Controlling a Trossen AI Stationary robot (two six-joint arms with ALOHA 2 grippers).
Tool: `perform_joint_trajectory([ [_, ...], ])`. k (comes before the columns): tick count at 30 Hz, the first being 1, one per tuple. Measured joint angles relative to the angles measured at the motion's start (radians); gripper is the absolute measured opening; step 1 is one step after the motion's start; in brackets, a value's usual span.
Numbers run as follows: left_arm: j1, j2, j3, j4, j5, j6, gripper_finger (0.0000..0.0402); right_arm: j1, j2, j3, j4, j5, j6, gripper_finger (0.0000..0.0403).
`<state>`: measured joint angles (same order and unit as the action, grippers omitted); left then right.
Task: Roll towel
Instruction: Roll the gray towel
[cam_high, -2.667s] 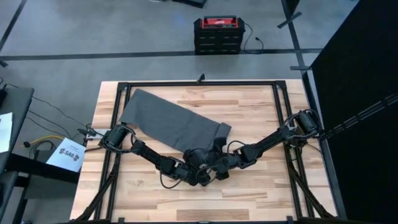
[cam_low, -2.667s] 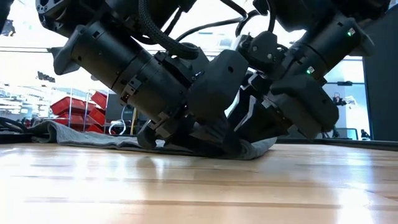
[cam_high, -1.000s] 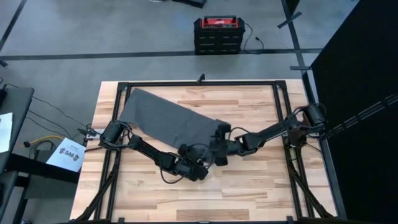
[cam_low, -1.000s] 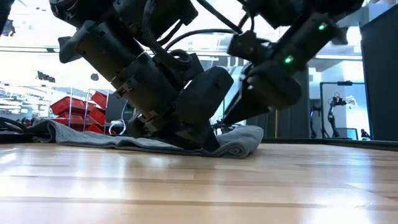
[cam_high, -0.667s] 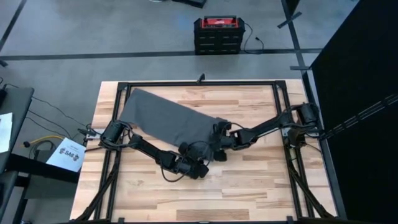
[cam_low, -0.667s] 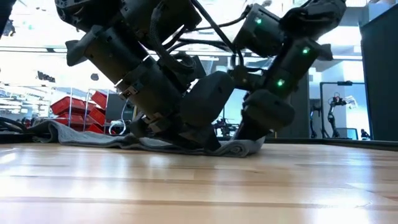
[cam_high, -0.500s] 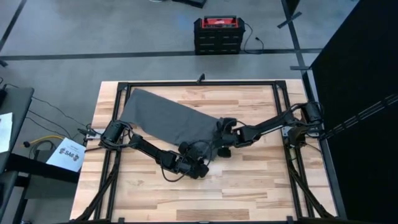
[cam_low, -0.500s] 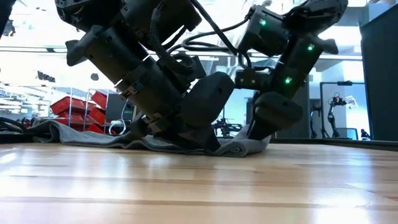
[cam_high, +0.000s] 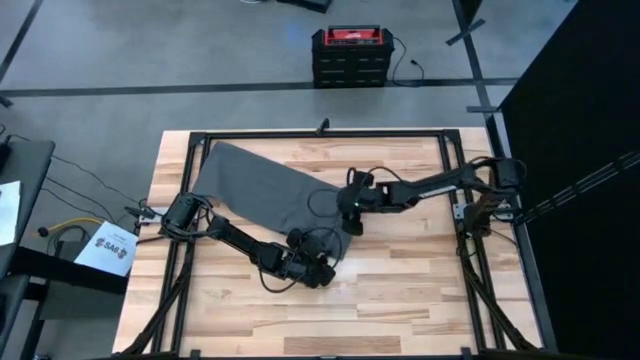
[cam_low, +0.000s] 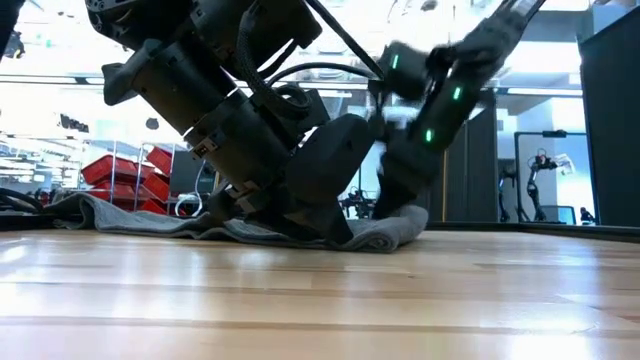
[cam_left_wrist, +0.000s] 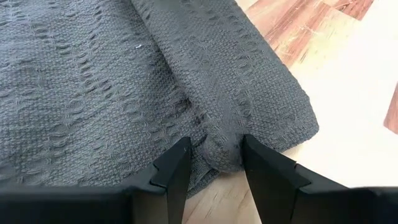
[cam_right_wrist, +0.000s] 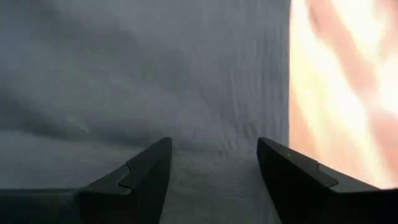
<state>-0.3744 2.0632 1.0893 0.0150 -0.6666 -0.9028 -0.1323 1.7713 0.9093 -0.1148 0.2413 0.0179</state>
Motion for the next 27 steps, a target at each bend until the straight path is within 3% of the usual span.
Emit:
perform_joint_trajectory([
  [6,0.0,0.0,0.0,0.002,0.003,-0.015,0.0134,-0.084,0.005,0.005,-0.126,-0.025,0.076,0.0226],
  [12,-0.001,0.0,0.0,0.007,0.009,-0.015,0.0134,-0.098,-0.137,-0.001,-0.221,0.11,0.085,0.0226],
  [17,-0.001,-0.008,-0.001,0.024,0.014,0.01,0.0134,-0.087,-0.251,0.0,-0.229,0.105,0.086,0.0226],
  [22,0.011,-0.092,-0.006,0.037,0.054,0.139,0.0133,-0.067,-0.272,0.0,-0.228,-0.016,0.067,0.0226],
  [27,0.063,-0.256,-0.002,-0.029,0.026,0.333,0.0134,-0.037,-0.241,0.0,-0.218,-0.035,0.066,0.0226],
])
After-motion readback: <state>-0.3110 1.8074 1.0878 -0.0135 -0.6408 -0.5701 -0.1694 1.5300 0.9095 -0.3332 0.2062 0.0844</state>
